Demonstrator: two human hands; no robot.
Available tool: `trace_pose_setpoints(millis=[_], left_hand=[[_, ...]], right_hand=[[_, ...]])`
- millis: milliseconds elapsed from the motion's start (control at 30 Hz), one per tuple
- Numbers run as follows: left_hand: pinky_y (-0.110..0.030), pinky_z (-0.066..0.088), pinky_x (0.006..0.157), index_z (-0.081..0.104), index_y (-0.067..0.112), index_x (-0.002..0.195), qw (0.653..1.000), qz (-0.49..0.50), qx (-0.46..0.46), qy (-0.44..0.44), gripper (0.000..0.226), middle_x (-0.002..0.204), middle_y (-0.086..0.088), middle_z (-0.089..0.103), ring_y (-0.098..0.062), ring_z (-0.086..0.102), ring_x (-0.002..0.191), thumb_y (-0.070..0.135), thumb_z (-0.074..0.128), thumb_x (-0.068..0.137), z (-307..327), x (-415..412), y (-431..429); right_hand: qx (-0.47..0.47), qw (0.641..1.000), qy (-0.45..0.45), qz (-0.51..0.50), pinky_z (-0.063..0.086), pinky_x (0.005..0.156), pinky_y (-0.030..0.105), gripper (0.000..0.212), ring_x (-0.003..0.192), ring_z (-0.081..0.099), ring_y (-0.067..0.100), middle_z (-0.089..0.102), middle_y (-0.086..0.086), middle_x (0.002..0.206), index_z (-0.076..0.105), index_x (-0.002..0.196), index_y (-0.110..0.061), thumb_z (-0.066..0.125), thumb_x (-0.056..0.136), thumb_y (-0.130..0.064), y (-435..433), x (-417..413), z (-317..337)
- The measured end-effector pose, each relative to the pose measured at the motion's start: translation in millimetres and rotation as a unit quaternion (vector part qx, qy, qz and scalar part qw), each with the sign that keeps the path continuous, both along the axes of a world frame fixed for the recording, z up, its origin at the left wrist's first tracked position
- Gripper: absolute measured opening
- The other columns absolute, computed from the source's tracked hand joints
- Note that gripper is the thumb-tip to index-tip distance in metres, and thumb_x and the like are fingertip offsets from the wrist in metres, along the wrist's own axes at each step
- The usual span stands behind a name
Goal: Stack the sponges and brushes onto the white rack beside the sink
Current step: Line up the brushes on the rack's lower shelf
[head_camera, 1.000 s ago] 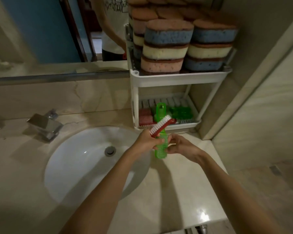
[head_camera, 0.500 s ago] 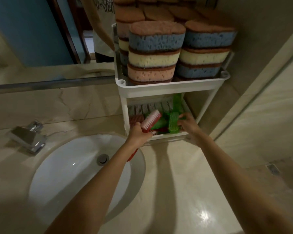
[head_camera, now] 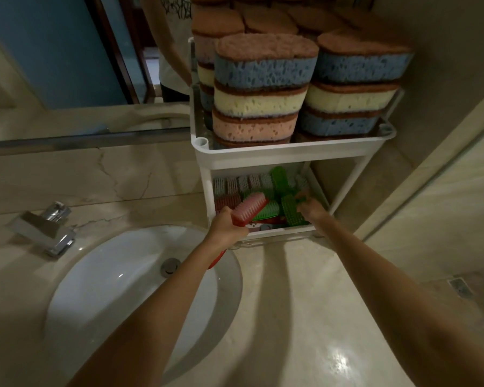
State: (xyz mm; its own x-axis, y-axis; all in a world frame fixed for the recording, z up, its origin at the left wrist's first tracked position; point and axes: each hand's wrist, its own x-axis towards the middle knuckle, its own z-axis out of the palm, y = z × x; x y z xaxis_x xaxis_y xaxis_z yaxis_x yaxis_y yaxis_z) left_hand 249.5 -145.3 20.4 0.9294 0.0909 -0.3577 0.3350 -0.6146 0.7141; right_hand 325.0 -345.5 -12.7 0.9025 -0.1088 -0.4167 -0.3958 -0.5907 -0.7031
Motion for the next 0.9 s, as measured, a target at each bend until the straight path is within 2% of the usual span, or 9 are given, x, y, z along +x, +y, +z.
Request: trace_pose_setpoints(millis=[133, 233, 333, 400, 500, 567, 667, 800, 900], left_hand=[[-0.026, 0.046, 0.079, 0.052, 0.0, 0.112, 1.0, -0.013, 0.021, -0.005, 0.04, 0.103, -0.011, 0.06, -0.024, 0.059, 0.104, 0.011, 0.067, 0.077, -4.6, 2.0, 0.0], [-0.026, 0.045, 0.078, 0.053, 0.002, 0.111, 0.999, -0.017, 0.026, -0.016, 0.04, 0.103, -0.01, 0.062, -0.022, 0.06, 0.104, 0.011, 0.069, 0.075, -5.4, 2.4, -1.5], [-0.027, 0.045, 0.081, 0.053, 0.003, 0.112, 0.999, -0.019, 0.039, -0.03, 0.04, 0.11, -0.012, 0.064, -0.024, 0.06, 0.106, 0.011, 0.069, 0.076, -3.0, 1.4, -4.3], [-0.03, 0.046, 0.085, 0.054, 0.004, 0.112, 0.995, -0.045, 0.071, -0.046, 0.038, 0.112, -0.014, 0.065, -0.027, 0.06, 0.109, 0.012, 0.069, 0.078, 0.0, 1.6, -6.5], [-0.033, 0.046, 0.091, 0.057, 0.006, 0.11, 0.983, -0.086, 0.143, -0.082, 0.031, 0.115, -0.013, 0.065, -0.028, 0.06, 0.111, 0.011, 0.066, 0.081, 6.1, 3.2, -9.2], [-0.034, 0.046, 0.093, 0.057, 0.009, 0.109, 0.972, -0.11, 0.181, -0.101, 0.028, 0.117, -0.012, 0.064, -0.028, 0.06, 0.111, 0.006, 0.063, 0.082, 8.7, 6.6, -11.5], [-0.036, 0.042, 0.097, 0.058, 0.012, 0.109, 0.95, -0.159, 0.232, -0.137, 0.028, 0.117, -0.009, 0.064, -0.028, 0.058, 0.112, 0.005, 0.062, 0.082, 16.2, 12.6, -20.1], [-0.036, 0.033, 0.096, 0.059, 0.019, 0.107, 0.932, -0.211, 0.246, -0.162, 0.026, 0.111, -0.006, 0.065, -0.027, 0.053, 0.11, 0.011, 0.061, 0.083, 22.2, 17.9, -32.7], [-0.036, 0.027, 0.096, 0.06, 0.022, 0.105, 0.925, -0.217, 0.253, -0.184, 0.021, 0.112, -0.004, 0.063, -0.026, 0.048, 0.111, 0.012, 0.054, 0.088, 22.9, 20.4, -38.2]], right_hand=[[-0.015, 1.0, -0.003, 0.011, 0.031, 0.053, 0.023, 0.033, 0.062, 0.042, 0.015, 0.043, 0.001, 0.073, 0.045, 0.125, -0.003, 0.036, 0.093, 0.002, -1.6, 0.5, -3.2], [-0.035, 0.999, -0.015, 0.025, 0.033, 0.055, 0.022, 0.035, 0.077, 0.048, 0.024, 0.049, 0.01, 0.089, 0.047, 0.126, -0.002, 0.038, 0.092, 0.002, -2.9, -0.6, -4.9], [-0.066, 0.997, -0.02, 0.028, 0.039, 0.058, 0.026, 0.036, 0.072, 0.052, 0.022, 0.057, 0.017, 0.094, 0.049, 0.126, -0.004, 0.043, 0.091, 0.001, -2.6, -5.2, 0.3], [-0.105, 0.992, -0.069, 0.015, 0.045, 0.075, 0.032, 0.034, 0.094, 0.059, 0.03, 0.061, 0.021, 0.113, 0.052, 0.125, -0.005, 0.047, 0.091, -0.003, -1.9, -12.7, 6.5], [-0.071, 0.981, -0.181, 0.011, 0.045, 0.081, 0.032, 0.033, 0.107, 0.057, 0.029, 0.06, 0.017, 0.118, 0.053, 0.119, -0.003, 0.057, 0.087, -0.004, 4.6, -33.3, 22.4], [-0.056, 0.968, -0.216, 0.112, 0.041, 0.092, 0.029, 0.044, 0.117, 0.049, 0.026, 0.054, 0.014, 0.125, 0.05, 0.123, -0.005, 0.064, 0.081, -0.003, 11.4, -47.1, 32.1], [-0.133, 0.928, -0.198, 0.284, 0.031, 0.107, 0.033, 0.067, 0.13, 0.035, 0.027, 0.043, 0.011, 0.139, 0.038, 0.137, -0.013, 0.069, 0.077, -0.011, 18.1, -59.0, 33.4], [-0.168, 0.919, -0.205, 0.29, 0.035, 0.103, 0.034, 0.061, 0.123, 0.045, 0.03, 0.05, 0.014, 0.133, 0.044, 0.134, -0.009, 0.069, 0.078, -0.013, 12.6, -59.5, 36.8], [-0.164, 0.932, -0.152, 0.286, 0.041, 0.094, 0.031, 0.056, 0.113, 0.055, 0.028, 0.056, 0.013, 0.125, 0.047, 0.128, -0.008, 0.072, 0.077, -0.016, 0.2, -59.7, 44.6]])
